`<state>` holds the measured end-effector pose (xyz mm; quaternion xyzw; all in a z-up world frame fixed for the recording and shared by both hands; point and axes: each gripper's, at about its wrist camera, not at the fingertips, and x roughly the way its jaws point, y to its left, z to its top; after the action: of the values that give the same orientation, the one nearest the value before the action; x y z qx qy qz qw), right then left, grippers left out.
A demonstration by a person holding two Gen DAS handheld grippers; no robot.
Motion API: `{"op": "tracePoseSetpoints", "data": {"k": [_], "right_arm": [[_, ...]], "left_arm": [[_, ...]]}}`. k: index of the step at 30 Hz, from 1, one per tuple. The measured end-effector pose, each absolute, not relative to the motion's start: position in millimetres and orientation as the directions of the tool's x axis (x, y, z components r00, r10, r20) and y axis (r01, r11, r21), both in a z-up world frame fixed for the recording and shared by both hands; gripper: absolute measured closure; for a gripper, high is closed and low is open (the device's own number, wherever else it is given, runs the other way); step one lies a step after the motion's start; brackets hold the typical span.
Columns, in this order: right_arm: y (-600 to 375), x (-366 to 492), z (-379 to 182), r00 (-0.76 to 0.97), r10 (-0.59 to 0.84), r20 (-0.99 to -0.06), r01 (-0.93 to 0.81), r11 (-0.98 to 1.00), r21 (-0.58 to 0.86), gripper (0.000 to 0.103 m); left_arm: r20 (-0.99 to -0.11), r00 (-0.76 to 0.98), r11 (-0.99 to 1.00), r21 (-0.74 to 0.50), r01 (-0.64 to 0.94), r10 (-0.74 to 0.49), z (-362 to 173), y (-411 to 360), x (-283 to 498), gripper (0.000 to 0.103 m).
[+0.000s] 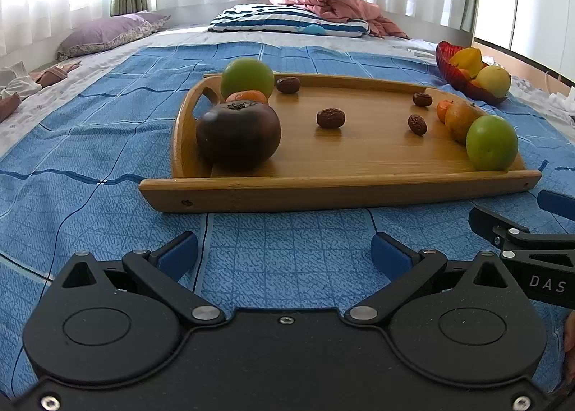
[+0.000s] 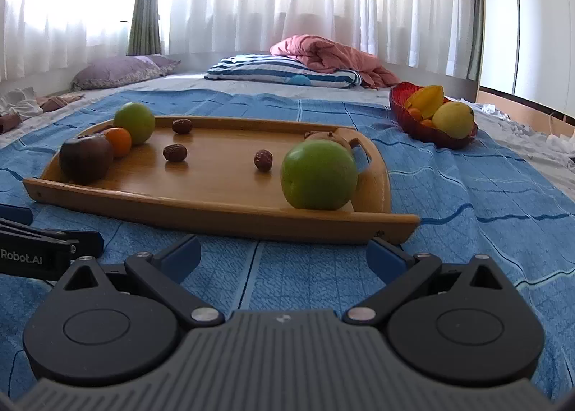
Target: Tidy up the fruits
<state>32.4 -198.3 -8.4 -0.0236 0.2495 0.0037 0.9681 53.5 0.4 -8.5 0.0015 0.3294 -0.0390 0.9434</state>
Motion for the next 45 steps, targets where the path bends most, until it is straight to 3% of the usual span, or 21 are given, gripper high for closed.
{"op": "tracePoseSetpoints", "data": {"k": [18,45], "right_arm": [[-194.1,40.5,-16.1,0.843,-0.053,-0.536,0.013,0.997,-0.078,0.0],[-192.3,43.4,-16.8,0.839,-0.058,-0.541,0.003,0.995,-0.103,0.0]], "left_arm": [[-0.629,0.774,0.997,-0.04,0.064,-0.075,-12.0,2.6,56.5,0.0],[-0.635,0.769,0.998,-0.035,0.061,-0.069,-12.6,1.0,58.1,0.0]]}}
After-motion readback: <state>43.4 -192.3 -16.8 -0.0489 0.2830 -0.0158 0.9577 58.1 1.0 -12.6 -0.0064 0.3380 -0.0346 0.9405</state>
